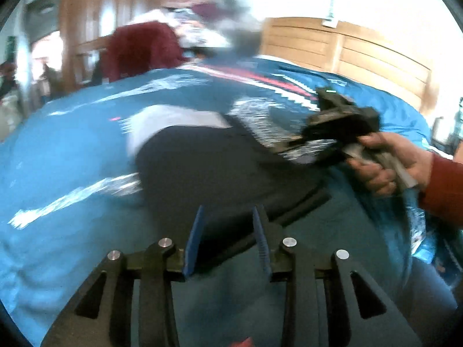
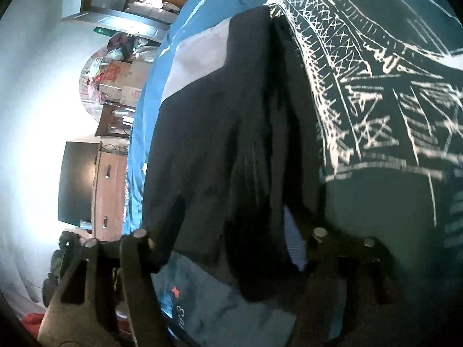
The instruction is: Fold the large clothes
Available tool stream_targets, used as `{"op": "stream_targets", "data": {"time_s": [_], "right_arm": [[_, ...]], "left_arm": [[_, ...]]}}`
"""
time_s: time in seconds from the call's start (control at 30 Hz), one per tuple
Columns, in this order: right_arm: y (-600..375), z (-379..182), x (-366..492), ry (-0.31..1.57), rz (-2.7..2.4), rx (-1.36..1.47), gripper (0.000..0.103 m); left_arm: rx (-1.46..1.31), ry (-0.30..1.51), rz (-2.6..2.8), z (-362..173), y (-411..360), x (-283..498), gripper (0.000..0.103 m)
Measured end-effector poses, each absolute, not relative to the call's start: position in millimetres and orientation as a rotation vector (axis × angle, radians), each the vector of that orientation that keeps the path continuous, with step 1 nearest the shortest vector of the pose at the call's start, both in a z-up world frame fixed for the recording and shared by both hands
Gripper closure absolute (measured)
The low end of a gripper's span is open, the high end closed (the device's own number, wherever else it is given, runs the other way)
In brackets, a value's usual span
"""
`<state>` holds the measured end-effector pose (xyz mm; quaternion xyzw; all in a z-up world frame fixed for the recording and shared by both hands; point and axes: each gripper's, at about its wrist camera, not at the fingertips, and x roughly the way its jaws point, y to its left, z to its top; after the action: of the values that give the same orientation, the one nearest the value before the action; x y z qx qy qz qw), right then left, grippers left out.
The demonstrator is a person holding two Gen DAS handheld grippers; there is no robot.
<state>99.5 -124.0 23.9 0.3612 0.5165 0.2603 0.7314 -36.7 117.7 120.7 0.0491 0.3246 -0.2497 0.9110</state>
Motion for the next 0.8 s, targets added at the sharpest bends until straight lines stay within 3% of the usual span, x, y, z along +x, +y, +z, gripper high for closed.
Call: {"op": "stream_targets", "data": {"time_s": [0.2,0.23,0.27,0.3,0.33,0.43,0.5,0.67,0.8], "right_arm": [[-108,30,82,1.127,0.494,0.668,0.037],[-102,31,80,1.125,0.487,0.635,0.047],[-99,31,77,1.123,0.490,0.616,0.080],[-98,31,73,1.125,0.491,0.613,0.095],[-101,30,73,1.115,0.481,0.617,0.099],[-120,26,64,1.077,0.449,0.652,0.101],[-133,16,60,1.075,0.407,0.693,0.101],[-136,10,63,1.065,0.414,0.689,0.101],[-145,3,58,1.063,0.434,0.699,0.101]], "left_arm": [[0.110,0.739,-0.449,93,142,-12,0.064],[0.111,0.744,-0.454,89,142,-13,0.064],[0.114,0.749,-0.465,85,138,-8,0.064],[0.121,0.752,-0.465,80,133,-6,0.064],[0.124,0.753,-0.461,77,131,-3,0.064],[0.155,0.750,-0.438,70,120,9,0.063],[0.210,0.761,-0.422,63,117,18,0.051],[0.279,0.815,-0.429,49,122,16,0.050],[0.287,0.777,-0.505,82,122,-16,0.074]]}}
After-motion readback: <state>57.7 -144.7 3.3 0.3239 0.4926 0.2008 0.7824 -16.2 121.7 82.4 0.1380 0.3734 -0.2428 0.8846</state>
